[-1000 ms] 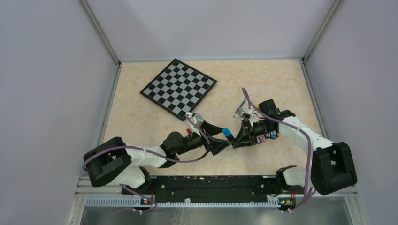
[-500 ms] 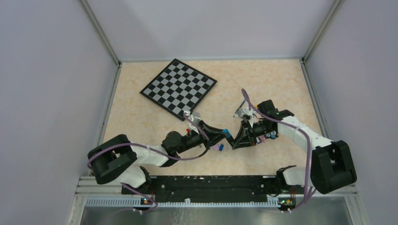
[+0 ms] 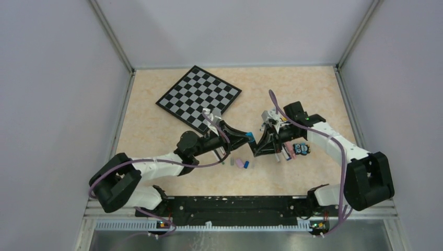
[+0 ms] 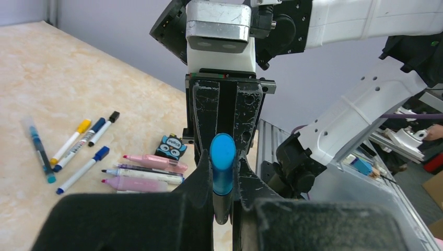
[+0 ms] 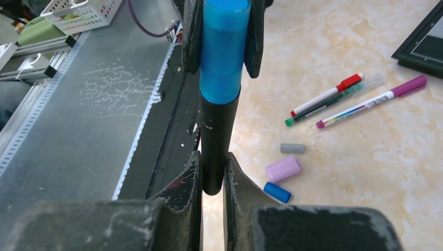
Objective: Open the pen caps
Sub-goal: Open the pen cap from the pen.
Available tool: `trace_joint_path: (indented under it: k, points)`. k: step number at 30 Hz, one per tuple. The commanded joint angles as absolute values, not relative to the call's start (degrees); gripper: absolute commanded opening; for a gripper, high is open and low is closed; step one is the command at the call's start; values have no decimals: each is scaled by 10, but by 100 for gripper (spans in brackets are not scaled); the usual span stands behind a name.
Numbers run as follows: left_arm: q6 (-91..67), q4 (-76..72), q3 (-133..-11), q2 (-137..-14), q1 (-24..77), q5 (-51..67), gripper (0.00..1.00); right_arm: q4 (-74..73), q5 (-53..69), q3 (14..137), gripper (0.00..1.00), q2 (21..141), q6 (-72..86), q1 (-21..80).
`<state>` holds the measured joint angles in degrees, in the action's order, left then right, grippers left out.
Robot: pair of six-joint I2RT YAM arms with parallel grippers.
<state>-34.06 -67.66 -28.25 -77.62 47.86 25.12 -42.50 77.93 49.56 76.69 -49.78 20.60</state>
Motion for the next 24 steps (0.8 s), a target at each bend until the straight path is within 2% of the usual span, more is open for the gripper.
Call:
trace_joint_path:
  k: [1,12,24]
  points:
    - [-258,-793,-368,-693,433,71,0,-471,716,478,0,779,-469,219]
    - [-244,-775,-299,-586,432,-52,0,-445,692,475,0,768,-440,184]
    - [-251,-825,-333,-616,415,-52,0,-454,682,476,0,773,-451,184]
